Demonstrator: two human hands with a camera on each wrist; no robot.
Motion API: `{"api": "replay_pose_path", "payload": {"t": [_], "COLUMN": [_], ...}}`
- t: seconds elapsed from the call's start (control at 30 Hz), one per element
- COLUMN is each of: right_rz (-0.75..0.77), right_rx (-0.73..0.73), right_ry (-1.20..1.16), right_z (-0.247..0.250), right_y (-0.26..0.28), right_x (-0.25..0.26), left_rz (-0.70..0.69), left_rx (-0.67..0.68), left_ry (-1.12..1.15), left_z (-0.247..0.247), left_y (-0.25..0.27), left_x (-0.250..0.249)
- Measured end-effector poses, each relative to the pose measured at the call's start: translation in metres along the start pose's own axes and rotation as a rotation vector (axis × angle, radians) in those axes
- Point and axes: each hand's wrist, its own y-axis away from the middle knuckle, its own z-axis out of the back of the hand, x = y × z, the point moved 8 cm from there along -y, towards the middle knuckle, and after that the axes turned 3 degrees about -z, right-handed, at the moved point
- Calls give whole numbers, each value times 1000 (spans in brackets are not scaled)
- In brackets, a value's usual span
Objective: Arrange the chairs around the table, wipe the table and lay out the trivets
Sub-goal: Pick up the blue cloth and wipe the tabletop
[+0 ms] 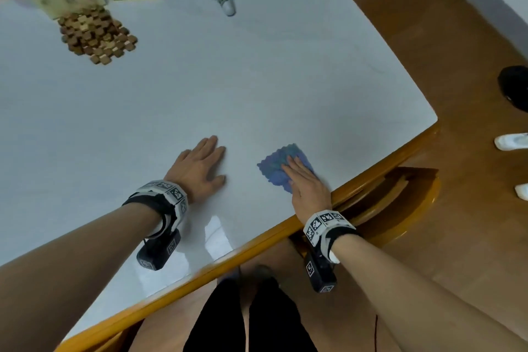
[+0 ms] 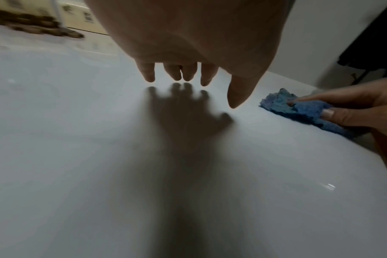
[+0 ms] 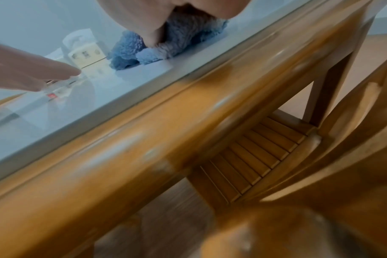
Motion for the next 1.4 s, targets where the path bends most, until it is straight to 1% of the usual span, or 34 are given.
{"api": "replay_pose_path", "payload": {"t": [0.17,0.3,0.43,0.6,0.7,0.8,0.93,1.0,1.07,1.2,1.33,1.4], "right_rz": [46,67,86,61,59,36,32,11,-40,-67,-53,-30], "right_rx": [102,145,143,141,108,79,-21,-24,9,49,146,175], "right_ry": [56,83,86,138,169,155,176,223,256,270,296,328], "right_z": [-13,-25,-42,-64,-78,-99,-130,-148,-167,-208,-253,-271], "right_y": [7,20,43,62,73,86,111,121,132,160,179,184], "right_x": [11,29,59,86,100,119,159,182,206,266,325,348], "left_rz": [198,296,346,423,462,458,354,320,307,359,462,536], "left_rx": [-30,-30,-105,-116,-139,-131,-82,-87,-102,-109,-116,-122], "left_ry": [85,108,140,191,231,225,89,56,69,102,130,145], "left_z": [-31,-49,-56,-76,-82,-86,-85,-81,-80,-91,-104,-110], "left_y": [86,150,203,252,276,297,321,337,360,425,497,531], "left_x": [43,58,69,104,128,155,195,214,229,265,304,326]}}
